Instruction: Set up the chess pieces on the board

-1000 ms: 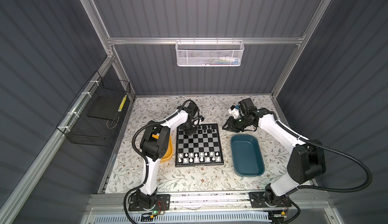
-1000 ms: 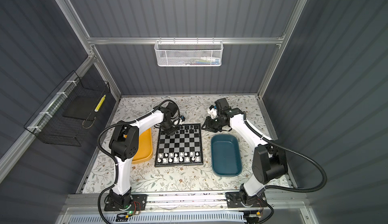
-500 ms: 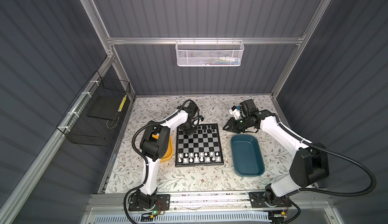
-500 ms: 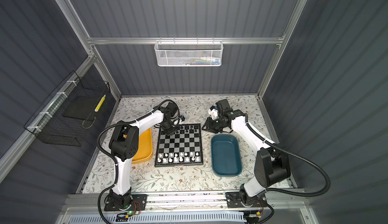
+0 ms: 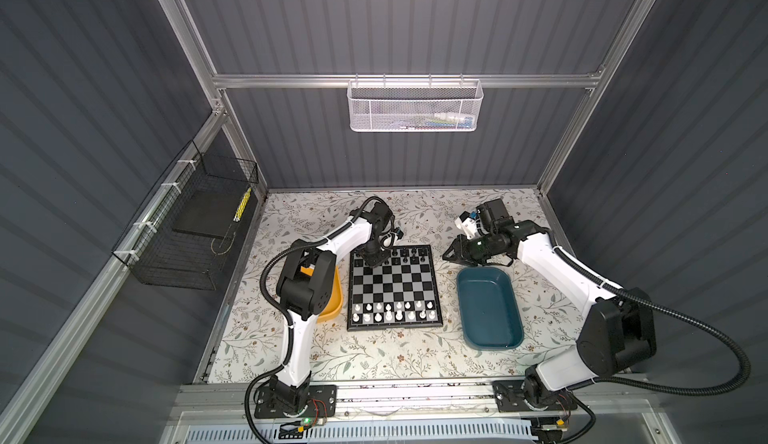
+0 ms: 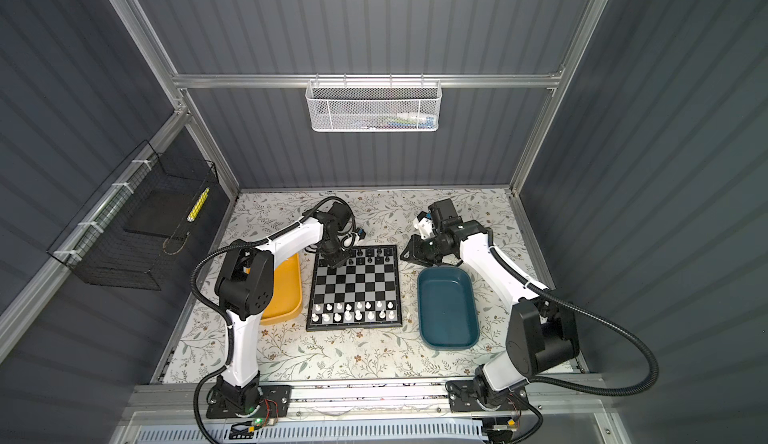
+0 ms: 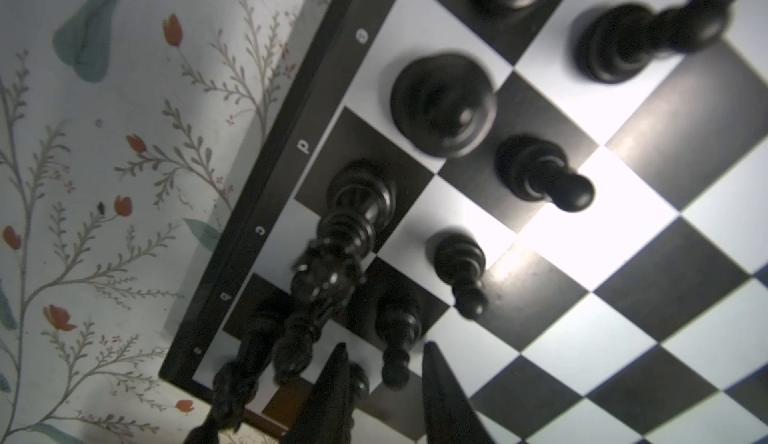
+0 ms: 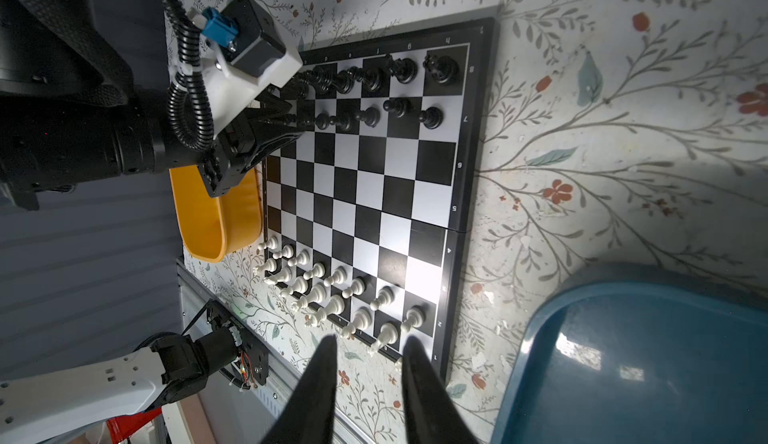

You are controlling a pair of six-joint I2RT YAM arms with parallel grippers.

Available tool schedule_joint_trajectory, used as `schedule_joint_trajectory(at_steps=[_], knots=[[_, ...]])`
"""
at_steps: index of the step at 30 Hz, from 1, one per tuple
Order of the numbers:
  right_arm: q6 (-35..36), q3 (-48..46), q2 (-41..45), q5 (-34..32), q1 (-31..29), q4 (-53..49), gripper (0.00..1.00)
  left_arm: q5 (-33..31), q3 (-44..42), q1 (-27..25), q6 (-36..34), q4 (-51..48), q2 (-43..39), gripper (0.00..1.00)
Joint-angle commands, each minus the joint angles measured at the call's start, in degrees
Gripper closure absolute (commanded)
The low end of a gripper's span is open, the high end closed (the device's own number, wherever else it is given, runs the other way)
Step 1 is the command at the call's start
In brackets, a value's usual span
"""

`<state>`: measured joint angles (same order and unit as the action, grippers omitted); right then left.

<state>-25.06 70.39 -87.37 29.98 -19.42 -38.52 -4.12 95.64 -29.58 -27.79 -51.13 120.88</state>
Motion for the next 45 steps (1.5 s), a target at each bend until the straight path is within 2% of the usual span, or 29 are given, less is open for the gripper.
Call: schedule_joint_trajectory(at_steps=[1, 10, 16, 35, 39, 45], knots=[[0.4, -1.0, 1.2, -0.2, 0.2, -0.3, 0.7, -0.1, 1.8, -0.3, 0.0, -0.8, -2.3, 0.67], [0.8, -1.1, 1.4, -0.1, 0.2, -0.4, 0.7, 0.5, 2.5, -0.5, -0.1, -1.6, -2.7, 0.66], [0.7, -1.0, 1.1, 0.0, 0.3, -0.4, 0.69, 0.5, 1.0, -0.4, -0.6, -2.0, -3.9, 0.59], [0.7, 2.5, -0.2, -0.9, 0.3, -1.5, 0.68, 1.6, -1.8, -0.4, -2.3, -3.9, -9.7, 0.57], [0.2, 7.0, -1.2, -2.2, 1.2, -2.5, 0.62, 0.8, 0.2, 0.0, -2.5, -4.4, -11.1, 0.54], [-1.0, 14.1, -2.4, -6.2, 3.9, -3.1, 0.4, 2.6, 5.3, 4.0, -0.8, -4.6, -11.4, 0.43]])
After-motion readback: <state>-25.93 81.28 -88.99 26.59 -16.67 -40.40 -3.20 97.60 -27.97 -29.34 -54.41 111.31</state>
